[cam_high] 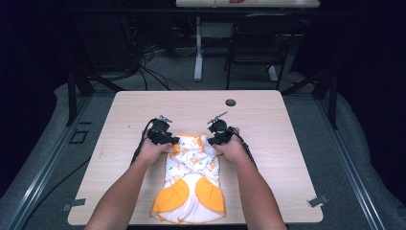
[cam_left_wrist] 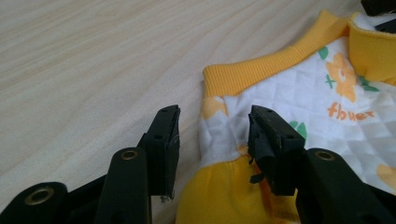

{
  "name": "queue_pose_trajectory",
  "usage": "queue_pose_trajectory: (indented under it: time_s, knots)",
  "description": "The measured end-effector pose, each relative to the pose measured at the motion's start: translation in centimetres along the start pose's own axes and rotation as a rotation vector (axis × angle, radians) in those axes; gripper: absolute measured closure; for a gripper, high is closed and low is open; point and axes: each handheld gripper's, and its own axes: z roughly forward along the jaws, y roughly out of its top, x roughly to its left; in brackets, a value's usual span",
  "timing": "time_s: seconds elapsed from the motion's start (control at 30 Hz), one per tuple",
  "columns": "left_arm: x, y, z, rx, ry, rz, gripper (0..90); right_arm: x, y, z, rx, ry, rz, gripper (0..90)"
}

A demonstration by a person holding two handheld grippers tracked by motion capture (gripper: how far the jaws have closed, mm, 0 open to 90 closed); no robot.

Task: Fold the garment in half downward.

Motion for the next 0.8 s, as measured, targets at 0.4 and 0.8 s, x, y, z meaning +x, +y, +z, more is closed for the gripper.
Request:
queue_pose_trajectory:
  time_s: [0.4, 0.8]
  knots:
    - [0.13, -0.17, 0.39, 0.015, -0.038, -0.017, 67.9, -0.59, -0.21, 0.05, -0.008, 0.061, 0.048, 65.7]
    - [-0.54, -0.2, 0.23, 0.026, -0.013, 0.024, 85.9, 0.15, 0.05, 0.01, 0.004, 0.091, 0.034, 86.6]
